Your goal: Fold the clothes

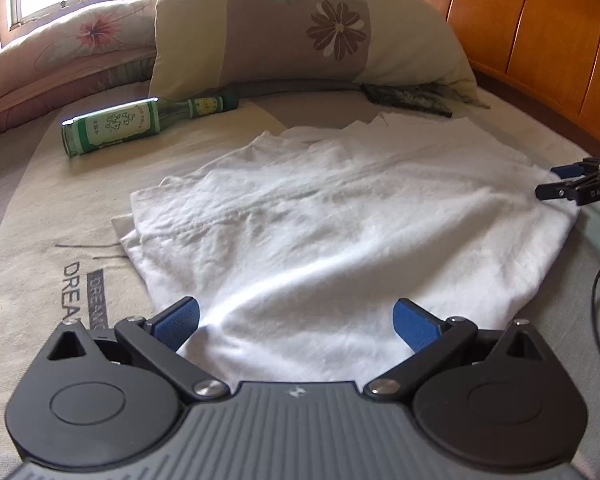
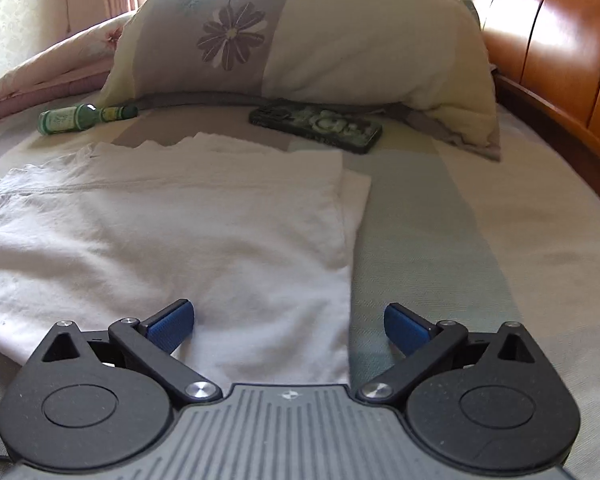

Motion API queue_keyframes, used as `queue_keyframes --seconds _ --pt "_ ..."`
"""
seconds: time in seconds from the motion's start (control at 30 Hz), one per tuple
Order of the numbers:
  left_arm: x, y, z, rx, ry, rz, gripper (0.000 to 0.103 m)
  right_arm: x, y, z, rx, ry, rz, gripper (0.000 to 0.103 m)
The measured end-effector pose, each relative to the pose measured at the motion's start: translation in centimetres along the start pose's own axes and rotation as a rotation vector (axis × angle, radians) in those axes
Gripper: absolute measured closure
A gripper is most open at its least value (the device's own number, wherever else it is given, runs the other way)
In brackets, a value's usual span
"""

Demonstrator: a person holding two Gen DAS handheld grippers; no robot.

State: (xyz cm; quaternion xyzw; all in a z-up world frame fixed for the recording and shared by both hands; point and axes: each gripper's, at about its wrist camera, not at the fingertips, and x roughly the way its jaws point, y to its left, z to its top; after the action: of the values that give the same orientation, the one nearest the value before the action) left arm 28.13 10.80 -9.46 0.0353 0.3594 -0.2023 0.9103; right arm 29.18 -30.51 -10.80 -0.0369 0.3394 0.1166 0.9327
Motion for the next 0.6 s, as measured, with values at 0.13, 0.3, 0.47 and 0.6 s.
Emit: queue_keyframes --seconds 0.13,0.3,0.47,0.6 --pt "2.7 0.3 2.7 -0.094 -0.034 -0.05 0.001 1.3 2.2 2.7 -0.03 -0.04 0.089 0.0" --pt "6.7 2.3 2.9 -0.201 -0.032 -0.002 0.001 5.3 3.6 2.4 -0.076 0.038 0.079 0.0" --pt "6.6 1.4 2.7 -0.062 0.026 0.07 0.001 3.9 2.3 1.7 -0.052 0.031 0.065 0.0" --pt "4.9 -0.9 2.1 0.004 0.045 0.145 0.001 1.2 3.2 1.3 -0.101 0.013 0.028 0.0"
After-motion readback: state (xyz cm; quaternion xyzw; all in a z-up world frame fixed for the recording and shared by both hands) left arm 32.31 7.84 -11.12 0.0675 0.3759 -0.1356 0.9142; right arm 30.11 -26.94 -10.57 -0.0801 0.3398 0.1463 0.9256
